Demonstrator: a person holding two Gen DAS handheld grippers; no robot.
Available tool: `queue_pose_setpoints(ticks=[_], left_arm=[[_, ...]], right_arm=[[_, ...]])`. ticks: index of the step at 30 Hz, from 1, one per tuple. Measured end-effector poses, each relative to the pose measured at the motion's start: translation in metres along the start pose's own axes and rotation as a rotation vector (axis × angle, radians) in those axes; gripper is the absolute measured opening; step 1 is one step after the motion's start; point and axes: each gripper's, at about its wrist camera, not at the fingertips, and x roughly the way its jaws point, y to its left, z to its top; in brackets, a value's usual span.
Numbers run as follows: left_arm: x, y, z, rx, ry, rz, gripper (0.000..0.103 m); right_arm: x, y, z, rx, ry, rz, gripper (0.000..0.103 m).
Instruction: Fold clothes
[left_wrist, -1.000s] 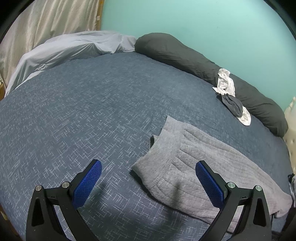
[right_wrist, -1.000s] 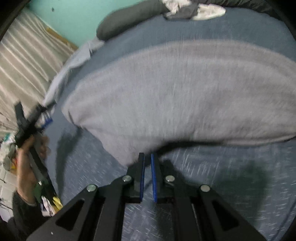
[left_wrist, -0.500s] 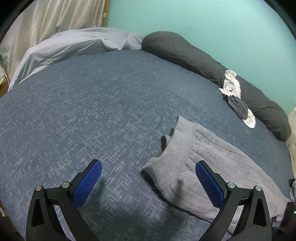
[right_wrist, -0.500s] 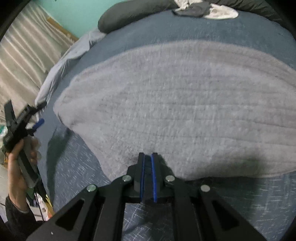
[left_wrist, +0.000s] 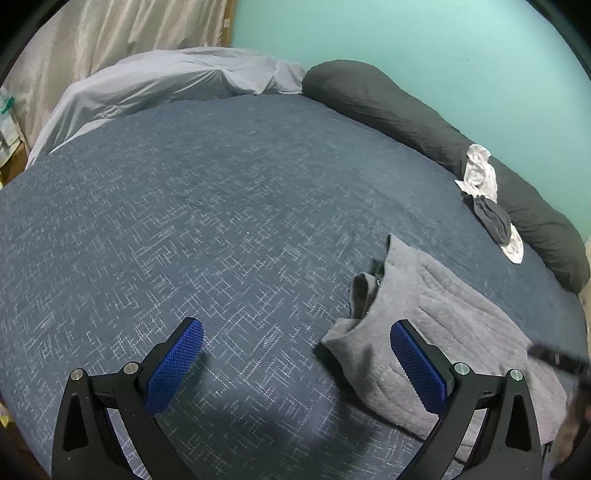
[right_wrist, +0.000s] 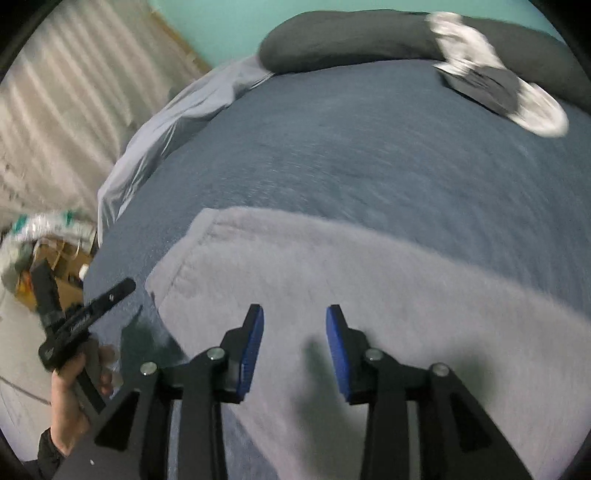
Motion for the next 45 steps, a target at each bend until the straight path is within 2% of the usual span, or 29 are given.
queue_pose_setpoints(ticks=[3,9,11,17,20,21,23,26,30,32,41,43,45], left_arm=[[0.001,0.002,0.0,0.005,0.0,0.004,0.103],[0.006,0.005,-0.001,0.005,0.003,0.01,0.103],[0.009,0.007,-0.001,-0.009,0.007,0.006,0.103],[0.013,0.008,-0.001,-0.011,0.01,0.003,0.103],[0.014,0.009,-0.001,-0.013,0.015,0.005,0.103],[0.015,0.01,-0.002,-0.015,0.016,0.005,0.103],[0.014,0.011,-0.002,-0.02,0.016,0.005,0.103],[0.014,0.011,-0.002,-0.022,0.013,0.005,0.103],[0.014,0.01,-0.002,-0.023,0.012,0.005,0.103],[0.013,0.009,-0.002,-0.022,0.009,0.005,0.103],[0.015,0.011,-0.002,-0.026,0.014,0.002,0.103],[0.015,0.014,-0.002,-0.037,0.011,0.002,0.103],[0.014,0.017,-0.001,-0.045,0.011,0.001,0.103]], right_arm=[[0.027,0.018,0.032,-0.075,0.035,-0.002,0.037],[0.072,0.065,0.067,-0.322,0.06,-0.02,0.039],[0.09,0.072,0.074,-0.377,0.086,-0.052,0.04],[0.129,0.071,0.082,-0.447,0.181,-0.061,0.04],[0.138,0.067,0.081,-0.453,0.192,-0.047,0.039],[0.139,0.066,0.079,-0.46,0.184,-0.043,0.035],[0.14,0.065,0.075,-0.473,0.18,-0.005,0.015],[0.136,0.064,0.073,-0.481,0.156,0.002,0.004],[0.118,0.054,0.081,-0.439,0.074,-0.001,0.003],[0.113,0.051,0.085,-0.423,0.051,-0.036,0.003],[0.135,0.055,0.082,-0.362,0.116,-0.12,0.004],[0.124,0.053,0.087,-0.317,0.081,-0.062,0.006],[0.119,0.054,0.088,-0.332,0.089,-0.039,0.007]])
